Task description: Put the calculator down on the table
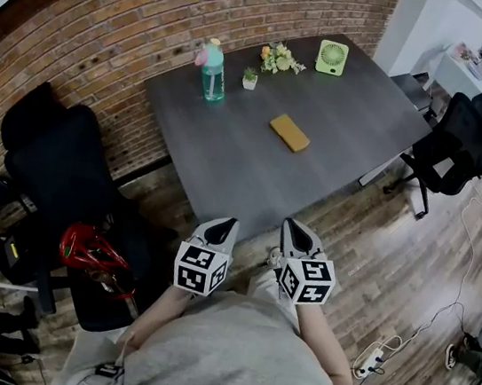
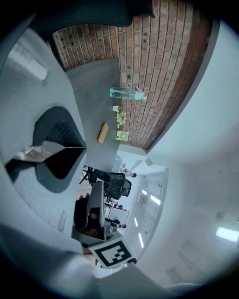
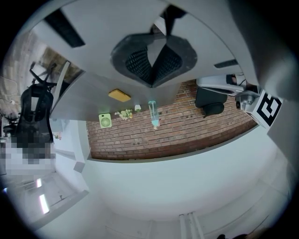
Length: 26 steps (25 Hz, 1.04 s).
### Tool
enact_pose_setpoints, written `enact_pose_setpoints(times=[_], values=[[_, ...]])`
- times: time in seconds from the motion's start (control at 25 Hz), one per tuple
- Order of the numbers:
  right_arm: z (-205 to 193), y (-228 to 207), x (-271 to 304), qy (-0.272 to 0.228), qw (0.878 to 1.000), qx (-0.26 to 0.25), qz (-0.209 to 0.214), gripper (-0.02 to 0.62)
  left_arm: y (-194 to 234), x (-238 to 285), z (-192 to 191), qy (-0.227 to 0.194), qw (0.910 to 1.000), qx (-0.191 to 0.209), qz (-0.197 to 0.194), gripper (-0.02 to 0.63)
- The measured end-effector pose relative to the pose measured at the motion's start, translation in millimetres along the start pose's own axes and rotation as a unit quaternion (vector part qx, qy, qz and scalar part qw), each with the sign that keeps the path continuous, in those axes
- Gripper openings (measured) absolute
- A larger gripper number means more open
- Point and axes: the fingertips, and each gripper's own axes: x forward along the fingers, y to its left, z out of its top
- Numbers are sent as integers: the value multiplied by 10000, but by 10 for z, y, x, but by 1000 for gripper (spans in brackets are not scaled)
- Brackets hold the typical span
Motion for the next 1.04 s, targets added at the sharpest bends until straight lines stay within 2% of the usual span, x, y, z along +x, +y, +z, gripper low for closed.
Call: enact_pose_setpoints(times=[0.16, 1.04], values=[[29, -10, -11, -20, 9999, -115, -4, 2, -7, 9, 6, 10, 10000, -13, 28, 18], [28, -46, -2, -6, 9999, 44, 91, 2, -26, 7, -73, 134, 9999, -20, 51, 18]])
